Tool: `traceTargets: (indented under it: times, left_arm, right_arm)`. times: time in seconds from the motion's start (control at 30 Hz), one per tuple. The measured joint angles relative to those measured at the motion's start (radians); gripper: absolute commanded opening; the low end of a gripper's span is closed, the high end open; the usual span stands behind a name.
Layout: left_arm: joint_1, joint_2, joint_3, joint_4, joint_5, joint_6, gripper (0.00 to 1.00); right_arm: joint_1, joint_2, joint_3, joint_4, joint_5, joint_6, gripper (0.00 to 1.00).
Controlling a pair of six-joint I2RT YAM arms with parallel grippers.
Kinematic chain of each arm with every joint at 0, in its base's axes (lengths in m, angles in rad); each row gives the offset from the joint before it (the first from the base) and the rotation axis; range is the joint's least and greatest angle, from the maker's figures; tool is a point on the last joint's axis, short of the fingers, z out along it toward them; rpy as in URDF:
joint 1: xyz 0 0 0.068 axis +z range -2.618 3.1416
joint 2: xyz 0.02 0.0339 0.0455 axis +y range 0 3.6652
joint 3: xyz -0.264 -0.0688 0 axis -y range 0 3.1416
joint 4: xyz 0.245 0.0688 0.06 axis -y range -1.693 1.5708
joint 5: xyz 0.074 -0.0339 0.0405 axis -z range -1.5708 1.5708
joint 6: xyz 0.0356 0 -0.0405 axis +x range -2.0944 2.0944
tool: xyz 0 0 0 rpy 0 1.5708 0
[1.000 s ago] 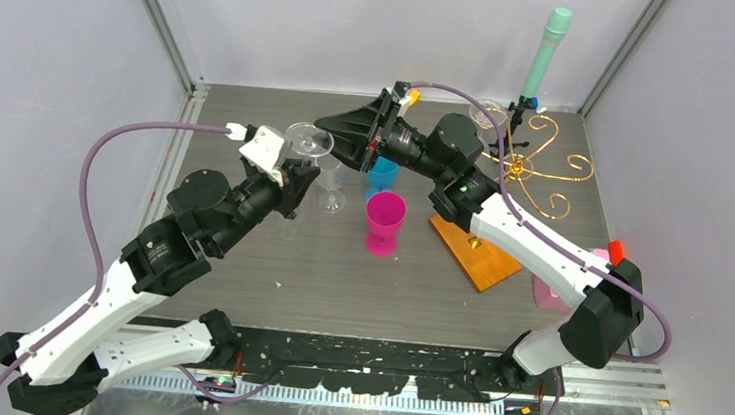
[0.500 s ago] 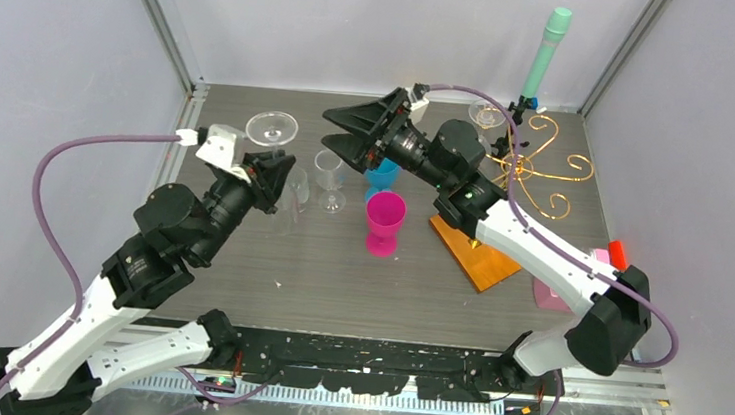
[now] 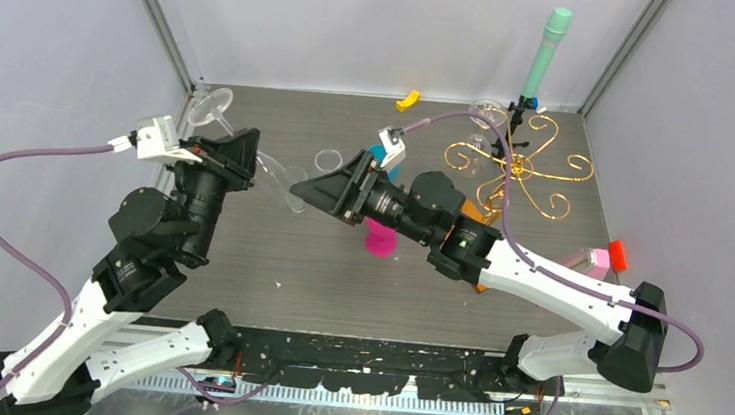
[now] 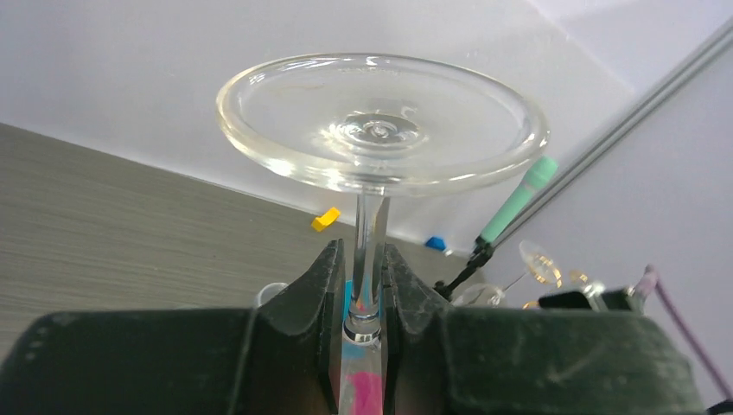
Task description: Take the wine glass off the wine glass rack
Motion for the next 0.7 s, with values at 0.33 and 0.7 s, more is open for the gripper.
traceTargets:
  times: [0.33,0.7]
  left_arm:
    - [0.005,-0.080,-0.004,0.022,-0.076,-0.173,0.00]
    - [0.005,-0.123,-0.026,0.016,-0.068,-0.309,0.00]
  right_arm:
    - [0.084,0.038,-0.018,0.045,0.034,-0.100,0.72]
    - [0.084,0.047,-0.109,0.341,0.018,-0.110,0.46]
